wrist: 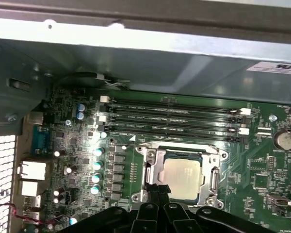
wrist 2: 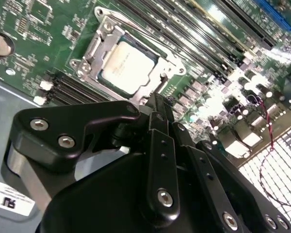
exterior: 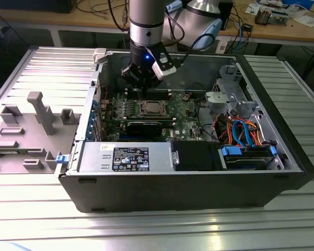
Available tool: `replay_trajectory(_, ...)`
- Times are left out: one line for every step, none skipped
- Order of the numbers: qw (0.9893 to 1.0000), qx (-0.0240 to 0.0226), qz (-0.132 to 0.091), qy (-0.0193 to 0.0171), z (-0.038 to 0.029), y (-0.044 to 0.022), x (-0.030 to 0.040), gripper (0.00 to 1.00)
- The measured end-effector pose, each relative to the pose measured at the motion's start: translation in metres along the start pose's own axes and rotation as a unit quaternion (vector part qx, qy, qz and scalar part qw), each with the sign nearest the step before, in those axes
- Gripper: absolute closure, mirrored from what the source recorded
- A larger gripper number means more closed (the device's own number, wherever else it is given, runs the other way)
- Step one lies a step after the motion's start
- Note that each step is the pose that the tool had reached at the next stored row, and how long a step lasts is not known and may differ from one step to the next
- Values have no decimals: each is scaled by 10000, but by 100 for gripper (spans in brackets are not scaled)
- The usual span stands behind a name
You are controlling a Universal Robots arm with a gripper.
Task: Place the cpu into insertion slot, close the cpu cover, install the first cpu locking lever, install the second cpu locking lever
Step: 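Install the first cpu locking lever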
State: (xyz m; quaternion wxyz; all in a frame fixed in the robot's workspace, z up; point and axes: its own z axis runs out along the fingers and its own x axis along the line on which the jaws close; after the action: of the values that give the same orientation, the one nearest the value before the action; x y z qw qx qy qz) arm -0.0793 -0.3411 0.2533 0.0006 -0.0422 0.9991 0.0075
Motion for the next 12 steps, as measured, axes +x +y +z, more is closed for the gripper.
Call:
replay_trajectory(10000,-6,0,-12,0,3,27,89)
replay_trajectory(10000,-5,1,-24,0,4,40,89)
replay_trajectory(10000,-3,25,-40,1,7,44,89)
replay_trajectory(9999,-2,125,-48,3,7,43,89)
replay_trajectory(9998,-2,174,-51,4,8,43,89)
replay_trajectory(9997,-1,235,-54,6,9,43,89)
replay_trajectory(9995,-1,306,-55,7,9,44,89)
replay_trajectory(9995,-8,311,-57,8,11,59,89)
replay_trajectory(9995,-10,311,-59,1,12,80,89)
replay_trajectory(9995,-9,310,-71,-4,15,117,89)
replay_trajectory(9995,-8,309,-82,-4,18,154,89)
replay_trajectory(9995,-9,310,-85,-4,21,179,89)
